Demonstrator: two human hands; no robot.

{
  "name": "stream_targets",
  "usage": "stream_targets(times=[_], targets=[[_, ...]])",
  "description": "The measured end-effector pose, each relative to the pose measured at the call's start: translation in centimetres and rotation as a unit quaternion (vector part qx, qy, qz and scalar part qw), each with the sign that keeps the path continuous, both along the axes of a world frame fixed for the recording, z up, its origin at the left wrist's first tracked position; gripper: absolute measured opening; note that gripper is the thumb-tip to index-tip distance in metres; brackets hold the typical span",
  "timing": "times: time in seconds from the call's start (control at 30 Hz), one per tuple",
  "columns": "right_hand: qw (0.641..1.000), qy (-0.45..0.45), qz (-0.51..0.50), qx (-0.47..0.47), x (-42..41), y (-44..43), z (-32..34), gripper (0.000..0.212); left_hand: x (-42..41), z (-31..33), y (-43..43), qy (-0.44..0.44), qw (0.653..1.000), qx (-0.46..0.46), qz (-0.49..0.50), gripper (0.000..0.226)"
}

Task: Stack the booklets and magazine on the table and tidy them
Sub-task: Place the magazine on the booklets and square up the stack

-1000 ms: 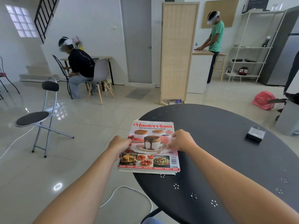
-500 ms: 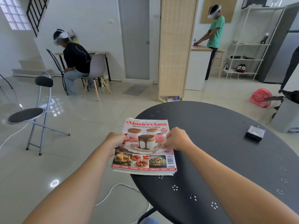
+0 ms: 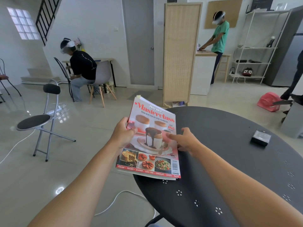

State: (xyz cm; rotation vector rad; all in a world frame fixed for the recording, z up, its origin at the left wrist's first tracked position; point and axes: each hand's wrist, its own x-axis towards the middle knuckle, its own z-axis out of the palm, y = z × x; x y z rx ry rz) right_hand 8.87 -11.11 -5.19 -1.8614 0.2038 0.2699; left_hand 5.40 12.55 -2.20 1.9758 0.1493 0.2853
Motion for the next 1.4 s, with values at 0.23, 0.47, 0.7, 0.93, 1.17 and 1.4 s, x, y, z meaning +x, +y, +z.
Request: stream_targets(times=[0.23,0.47,0.7,0.93,1.17,1.4], targets=[[0.975,-0.056,0.012,0.216,0.0,-3.2,3.1,0.092,-1.7,3.6,-2.5,-0.103,0.993,-0.033,-0.053,0.019],[0.941,-0.187,0.036,0.280,-1.2,-6.1,7.2,0.040,-2.6,4.4,-6.0,-0.126,0.980,-0.112,-0.103,0.025],[0.926,-0.317,0.018,0.206,-3.3,-8.8,8.9,0.024,-2.0,3.9,-9.0,-0.114,0.979,-0.113,-0.125,0.026],[0.890,-0.418,-0.030,0.181,-4.5,-10.8,8.8,0.025,0.0,5.9,-12.4,-0.135,0.971,-0.151,-0.130,0.036],[0.886,-0.432,-0.051,0.161,-5.0,-13.2,7.7,0.034,0.8,4.6,-15.0,-0.117,0.966,-0.182,-0.145,0.040],[0.890,-0.414,-0.072,0.175,-5.4,-14.6,5.8,0.032,1.0,3.1,-16.3,-0.104,0.962,-0.192,-0.166,0.041]])
